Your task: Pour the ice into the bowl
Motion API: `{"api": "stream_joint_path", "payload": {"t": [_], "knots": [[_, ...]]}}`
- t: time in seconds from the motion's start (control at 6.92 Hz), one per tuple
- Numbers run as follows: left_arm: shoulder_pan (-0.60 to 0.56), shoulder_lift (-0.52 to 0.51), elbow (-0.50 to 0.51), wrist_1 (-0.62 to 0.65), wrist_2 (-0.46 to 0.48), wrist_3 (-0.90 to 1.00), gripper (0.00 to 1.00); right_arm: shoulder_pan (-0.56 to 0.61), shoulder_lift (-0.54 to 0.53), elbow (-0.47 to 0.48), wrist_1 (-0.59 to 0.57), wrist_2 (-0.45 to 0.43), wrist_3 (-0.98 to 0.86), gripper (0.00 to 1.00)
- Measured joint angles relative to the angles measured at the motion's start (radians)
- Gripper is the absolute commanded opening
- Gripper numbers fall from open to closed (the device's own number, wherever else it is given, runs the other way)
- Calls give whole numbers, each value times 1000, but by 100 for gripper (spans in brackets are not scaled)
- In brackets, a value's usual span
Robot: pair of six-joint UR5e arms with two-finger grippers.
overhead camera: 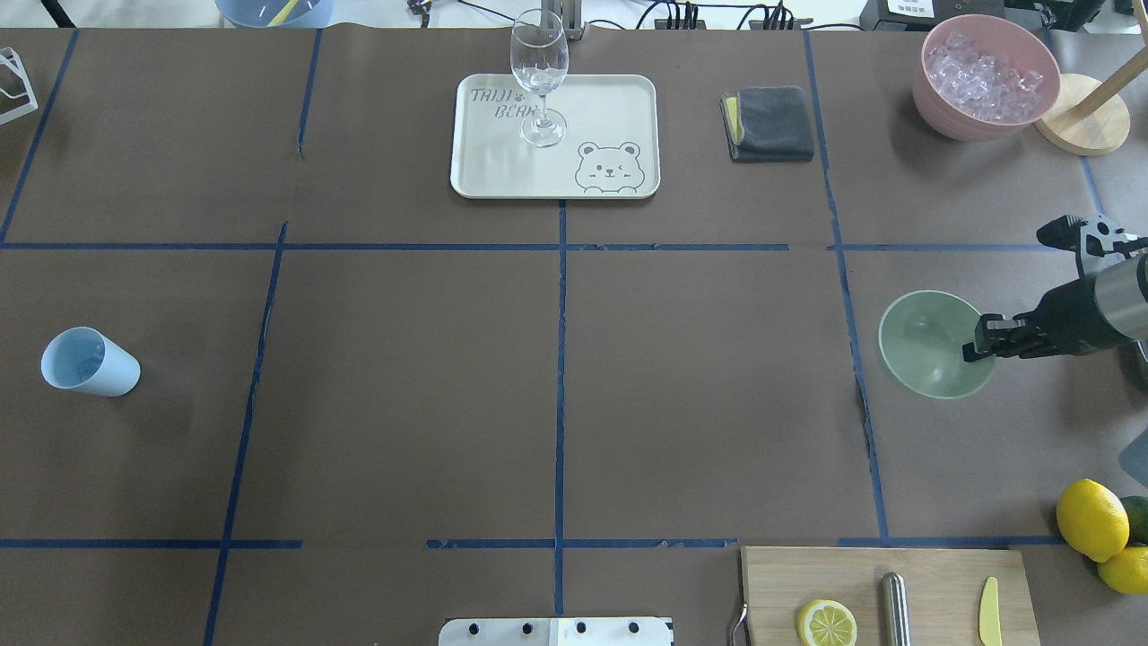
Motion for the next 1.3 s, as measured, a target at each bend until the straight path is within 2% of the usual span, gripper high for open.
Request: {"api": "stream_joint_path", "payload": {"t": [0.14, 0.29, 0.43, 0.72, 0.87, 1.01, 1.3], "knots": [[1, 0, 1, -1, -4, -1, 100, -90, 110, 12, -3, -37, 190, 0], [3, 0, 2, -2, -13, -1, 100, -209, 225, 8, -20, -140, 358, 0], [3, 0, 2, -2, -20, -1, 100, -318, 362, -19, -88, -255, 479, 0], [3, 0, 1, -4, -24, 1, 100, -455, 700, -190, -282, -438, 625, 0], [4, 0, 0, -4, -24, 1, 100, -500, 823, -291, -316, -509, 661, 0], [5, 0, 1, -3, -24, 2, 100, -525, 886, -349, -327, -539, 674, 0], [17, 0, 2, 0, -22, 3, 100, -547, 914, -381, -335, -554, 683, 0]]}}
